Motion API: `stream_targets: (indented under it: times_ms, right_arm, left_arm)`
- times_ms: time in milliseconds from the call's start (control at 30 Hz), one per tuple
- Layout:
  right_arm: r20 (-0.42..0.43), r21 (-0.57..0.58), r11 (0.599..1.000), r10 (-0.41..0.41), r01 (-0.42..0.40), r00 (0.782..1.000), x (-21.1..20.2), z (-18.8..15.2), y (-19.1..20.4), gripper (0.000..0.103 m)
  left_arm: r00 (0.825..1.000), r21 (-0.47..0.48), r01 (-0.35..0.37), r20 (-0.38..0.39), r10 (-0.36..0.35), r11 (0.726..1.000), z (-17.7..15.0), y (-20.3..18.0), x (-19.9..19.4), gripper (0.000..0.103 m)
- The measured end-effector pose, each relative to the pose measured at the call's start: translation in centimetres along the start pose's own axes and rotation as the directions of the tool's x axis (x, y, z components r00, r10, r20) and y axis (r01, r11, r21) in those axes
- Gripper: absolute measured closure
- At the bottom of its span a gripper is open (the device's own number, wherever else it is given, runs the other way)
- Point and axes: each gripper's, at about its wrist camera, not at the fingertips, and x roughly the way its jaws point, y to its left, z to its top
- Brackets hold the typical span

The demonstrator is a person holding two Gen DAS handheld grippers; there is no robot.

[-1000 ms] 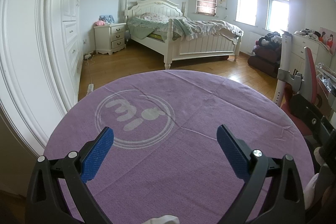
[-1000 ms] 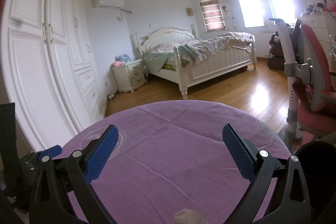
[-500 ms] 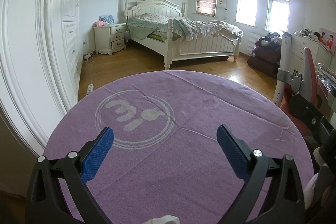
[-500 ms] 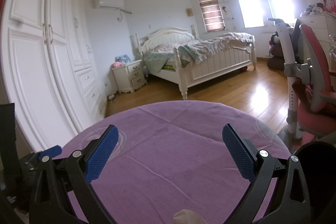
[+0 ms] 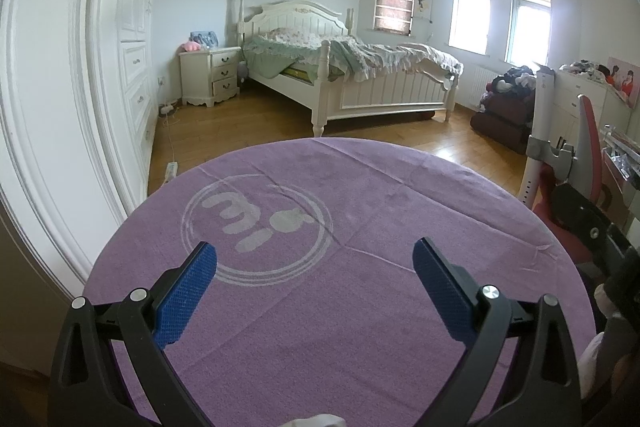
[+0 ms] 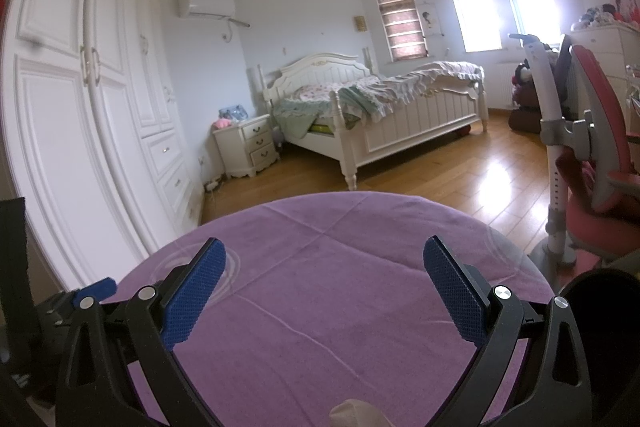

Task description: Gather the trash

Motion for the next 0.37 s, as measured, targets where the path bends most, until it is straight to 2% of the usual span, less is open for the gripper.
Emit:
stream_targets:
  times_ms: [367]
  right_arm:
    - [-0.003, 0.002, 1.0, 0.0, 0.0, 1.0, 0.08, -0.07, 0.25, 0.005]
  left_arm:
    - [1.0, -0.007, -0.001, -0.01, 0.001, 1.0, 0.47, 0.24, 0.28, 0.005]
